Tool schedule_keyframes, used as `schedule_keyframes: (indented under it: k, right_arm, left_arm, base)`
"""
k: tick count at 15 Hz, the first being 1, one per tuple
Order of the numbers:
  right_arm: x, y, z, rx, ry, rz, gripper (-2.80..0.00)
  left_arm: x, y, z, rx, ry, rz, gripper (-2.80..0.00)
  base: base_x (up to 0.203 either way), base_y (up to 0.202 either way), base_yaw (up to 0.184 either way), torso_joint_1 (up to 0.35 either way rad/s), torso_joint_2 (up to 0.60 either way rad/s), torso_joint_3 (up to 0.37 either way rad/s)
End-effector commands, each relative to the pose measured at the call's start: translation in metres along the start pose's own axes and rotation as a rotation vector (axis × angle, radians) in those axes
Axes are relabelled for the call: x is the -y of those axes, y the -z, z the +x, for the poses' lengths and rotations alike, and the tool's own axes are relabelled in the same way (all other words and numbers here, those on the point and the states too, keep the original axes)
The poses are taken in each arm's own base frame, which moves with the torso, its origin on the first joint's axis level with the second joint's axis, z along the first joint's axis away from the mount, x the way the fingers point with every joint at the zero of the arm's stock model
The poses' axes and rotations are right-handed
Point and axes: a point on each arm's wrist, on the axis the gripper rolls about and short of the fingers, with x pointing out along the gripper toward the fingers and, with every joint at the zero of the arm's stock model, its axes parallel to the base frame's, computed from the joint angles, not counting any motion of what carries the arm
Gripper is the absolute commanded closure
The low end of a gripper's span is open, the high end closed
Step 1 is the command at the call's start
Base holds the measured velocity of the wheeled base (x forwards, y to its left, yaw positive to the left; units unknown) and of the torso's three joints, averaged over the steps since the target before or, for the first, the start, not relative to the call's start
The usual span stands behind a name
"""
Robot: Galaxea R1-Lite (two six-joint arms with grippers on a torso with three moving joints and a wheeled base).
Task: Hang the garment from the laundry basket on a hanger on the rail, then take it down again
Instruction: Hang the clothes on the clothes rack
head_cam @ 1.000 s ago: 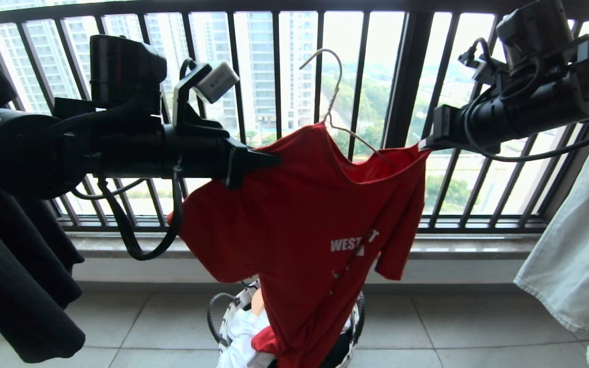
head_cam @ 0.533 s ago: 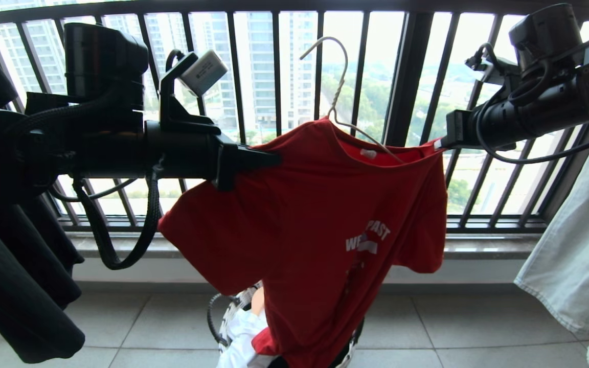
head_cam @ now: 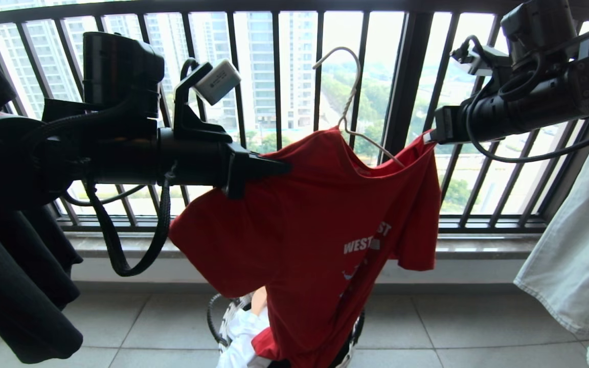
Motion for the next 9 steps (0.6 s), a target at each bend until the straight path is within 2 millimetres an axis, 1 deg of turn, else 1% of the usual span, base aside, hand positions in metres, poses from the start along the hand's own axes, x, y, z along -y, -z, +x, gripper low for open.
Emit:
schedule_keyframes:
  k: [1, 3, 6, 9]
  right_arm:
    - [-0.005, -0.001, 0.002, 0.011, 0.029, -0.059, 0.0]
    - [-0.001, -0.001, 0.006, 0.013, 0.053, -0.092, 0.0]
    - [0.014, 0.0, 0.009, 0.004, 0.1, -0.133, 0.0]
    - [0.017, -0.001, 0.008, 0.002, 0.109, -0.182, 0.0]
  left_arm:
    - [0.001, 0.001, 0.003, -0.005, 0.011, -0.004, 0.0]
    - [0.006, 0.0, -0.001, 0.0, 0.016, 0.001, 0.0]
    - [0.013, -0.005, -0.011, 0.018, 0.019, 0.001, 0.0]
    - [0.018, -0.005, -0.009, 0.016, 0.044, -0.003, 0.0]
  base:
    - [0.0, 0.0, 0.0, 0.0, 0.0, 0.0]
    - [0.0, 0.0, 0.0, 0.0, 0.0, 0.0]
    - [0.0, 0.0, 0.0, 0.0, 0.0, 0.0]
    - [0.0, 0.0, 0.0, 0.0, 0.0, 0.0]
